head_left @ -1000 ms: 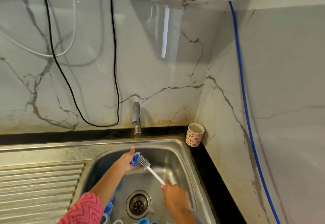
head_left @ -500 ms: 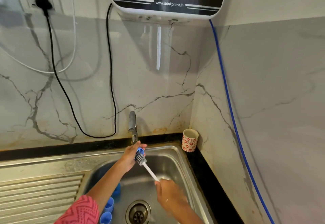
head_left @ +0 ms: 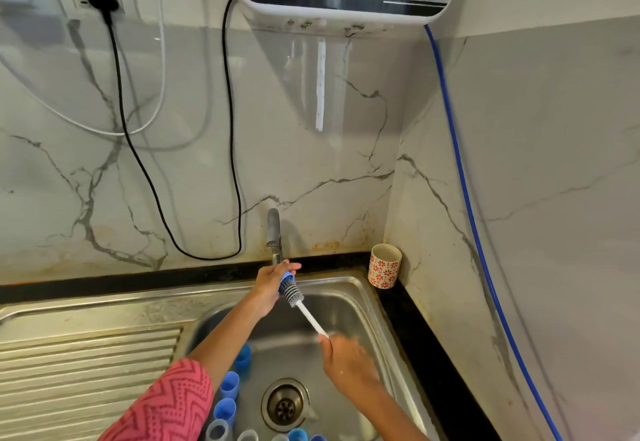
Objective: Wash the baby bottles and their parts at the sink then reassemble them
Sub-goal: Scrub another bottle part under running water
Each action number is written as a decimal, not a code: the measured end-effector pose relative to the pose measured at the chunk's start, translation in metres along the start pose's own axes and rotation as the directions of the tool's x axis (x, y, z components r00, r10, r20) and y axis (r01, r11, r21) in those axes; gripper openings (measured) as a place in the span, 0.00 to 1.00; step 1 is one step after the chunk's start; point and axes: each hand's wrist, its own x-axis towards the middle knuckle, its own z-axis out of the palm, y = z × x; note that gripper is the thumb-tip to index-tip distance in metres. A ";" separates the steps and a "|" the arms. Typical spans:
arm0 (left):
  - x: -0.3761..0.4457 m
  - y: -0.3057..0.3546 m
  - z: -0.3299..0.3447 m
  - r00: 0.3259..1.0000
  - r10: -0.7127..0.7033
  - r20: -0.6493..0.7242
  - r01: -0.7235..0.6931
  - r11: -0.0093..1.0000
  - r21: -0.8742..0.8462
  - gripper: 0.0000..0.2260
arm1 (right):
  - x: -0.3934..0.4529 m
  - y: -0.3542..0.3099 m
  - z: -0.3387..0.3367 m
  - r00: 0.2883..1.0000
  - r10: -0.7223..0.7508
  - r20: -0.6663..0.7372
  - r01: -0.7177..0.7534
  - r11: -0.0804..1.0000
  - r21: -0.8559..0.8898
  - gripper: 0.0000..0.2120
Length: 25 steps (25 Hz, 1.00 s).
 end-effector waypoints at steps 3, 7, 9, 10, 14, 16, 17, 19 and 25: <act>0.004 0.000 -0.008 0.999 0.006 -0.038 -0.009 0.998 -0.069 0.15 | 0.000 -0.002 -0.007 0.997 -0.069 -0.025 0.068 0.997 -0.019 0.24; 0.003 -0.004 -0.008 0.998 -0.056 0.040 0.059 0.996 -0.072 0.16 | 0.003 0.000 -0.015 0.993 -0.026 -0.112 0.012 0.992 -0.122 0.24; 0.001 -0.006 -0.004 0.997 -0.047 0.061 0.052 0.996 -0.075 0.15 | 0.003 0.001 -0.010 0.994 0.014 -0.109 -0.028 0.991 -0.134 0.24; 0.001 -0.006 -0.003 0.998 -0.028 0.063 0.031 0.998 -0.058 0.15 | 0.002 0.002 -0.007 0.995 0.027 -0.091 -0.037 0.992 -0.118 0.25; 0.006 -0.007 -0.007 0.999 0.042 0.032 -0.041 0.999 -0.025 0.14 | 0.003 0.000 0.002 1.000 -0.005 -0.007 0.005 0.999 -0.049 0.25; 0.010 -0.010 -0.009 0.997 0.054 -0.046 -0.058 0.994 -0.090 0.12 | 0.002 -0.003 -0.004 0.999 -0.048 -0.018 0.047 0.998 -0.048 0.25; 0.010 -0.012 -0.009 0.996 0.041 -0.081 -0.050 0.993 -0.104 0.13 | 0.003 -0.003 -0.008 0.997 -0.059 -0.040 0.057 0.996 -0.066 0.25; 0.006 -0.018 -0.008 0.997 -0.006 -0.082 -0.003 0.994 -0.111 0.15 | 0.007 0.002 -0.014 0.995 -0.045 -0.084 0.034 0.991 -0.128 0.24; -0.002 -0.015 -0.005 1.000 0.007 -0.002 -0.007 1.000 0.017 0.15 | 0.003 0.002 0.007 0.999 0.047 -0.023 -0.048 0.997 -0.060 0.25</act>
